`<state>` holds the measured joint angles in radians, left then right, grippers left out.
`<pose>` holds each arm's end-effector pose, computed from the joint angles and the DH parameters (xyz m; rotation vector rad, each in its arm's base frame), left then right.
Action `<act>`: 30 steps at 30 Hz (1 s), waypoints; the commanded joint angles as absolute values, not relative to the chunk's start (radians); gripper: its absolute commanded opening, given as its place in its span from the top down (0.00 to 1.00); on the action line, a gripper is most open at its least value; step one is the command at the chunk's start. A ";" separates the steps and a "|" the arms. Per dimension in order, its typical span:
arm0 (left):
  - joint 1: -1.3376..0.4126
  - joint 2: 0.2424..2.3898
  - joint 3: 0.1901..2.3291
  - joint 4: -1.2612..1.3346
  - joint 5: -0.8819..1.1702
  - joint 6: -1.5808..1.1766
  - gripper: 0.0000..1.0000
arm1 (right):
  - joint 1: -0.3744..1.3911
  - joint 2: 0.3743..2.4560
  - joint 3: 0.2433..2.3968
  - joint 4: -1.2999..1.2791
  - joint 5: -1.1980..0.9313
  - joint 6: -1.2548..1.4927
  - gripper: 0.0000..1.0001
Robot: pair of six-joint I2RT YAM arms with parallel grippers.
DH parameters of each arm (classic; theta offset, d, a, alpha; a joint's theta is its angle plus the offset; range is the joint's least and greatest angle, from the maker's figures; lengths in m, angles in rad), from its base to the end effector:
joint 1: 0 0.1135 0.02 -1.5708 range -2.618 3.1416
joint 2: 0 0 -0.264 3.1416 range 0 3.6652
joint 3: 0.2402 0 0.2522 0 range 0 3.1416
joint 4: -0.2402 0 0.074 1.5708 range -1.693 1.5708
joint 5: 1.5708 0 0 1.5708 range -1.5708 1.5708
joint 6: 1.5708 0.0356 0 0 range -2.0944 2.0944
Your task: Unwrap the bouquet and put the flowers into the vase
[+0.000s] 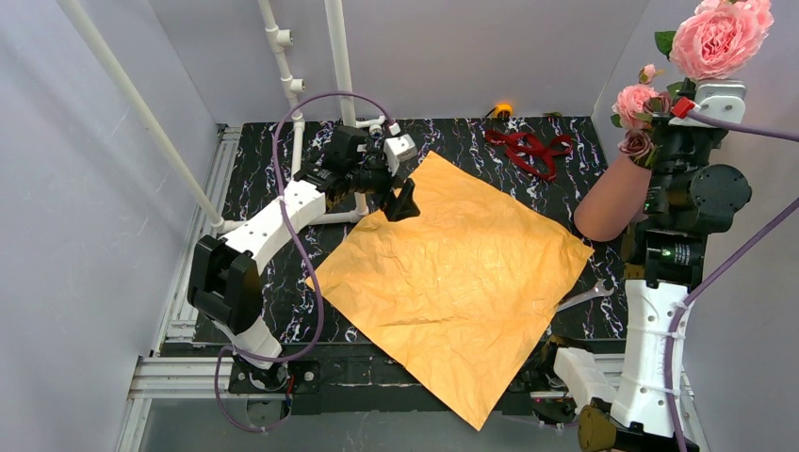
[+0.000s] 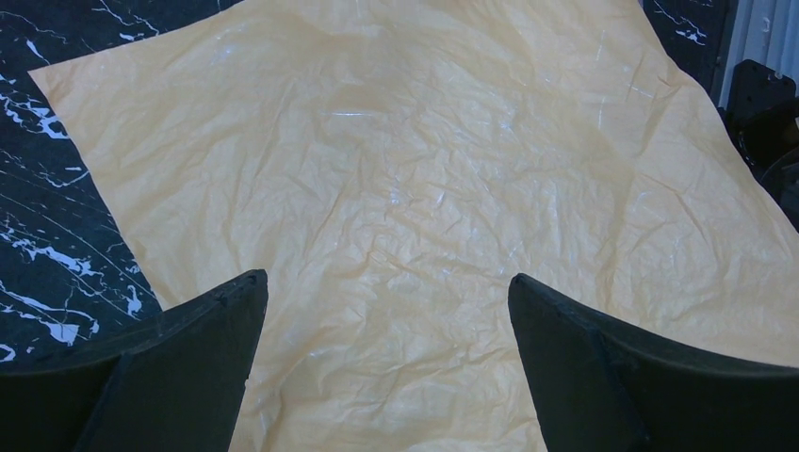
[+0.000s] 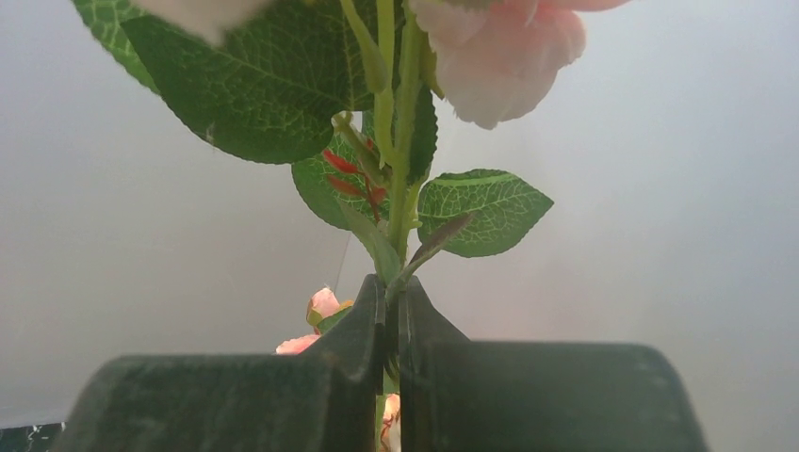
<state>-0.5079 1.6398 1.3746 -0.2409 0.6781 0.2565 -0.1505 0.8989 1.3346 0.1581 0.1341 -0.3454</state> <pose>0.3206 -0.2040 0.3213 1.1423 1.7170 -0.8556 0.1407 -0.0261 0.5390 0.0281 0.9950 -0.5203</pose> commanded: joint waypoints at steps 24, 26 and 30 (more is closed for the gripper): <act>-0.509 1.706 1.505 -0.331 0.704 0.297 0.00 | -0.156 0.861 1.056 0.525 0.260 -0.316 0.99; -0.509 1.713 1.516 -0.343 0.708 0.305 0.00 | -0.155 0.857 1.021 0.534 0.290 -0.309 0.99; -0.509 1.724 1.536 -0.363 0.706 0.323 0.00 | -0.156 0.841 0.968 0.537 0.305 -0.290 0.99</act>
<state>-0.5083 1.7195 1.4887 -0.3183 0.6819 0.3027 -0.1505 0.8646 0.9993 0.4698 0.2459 -0.3290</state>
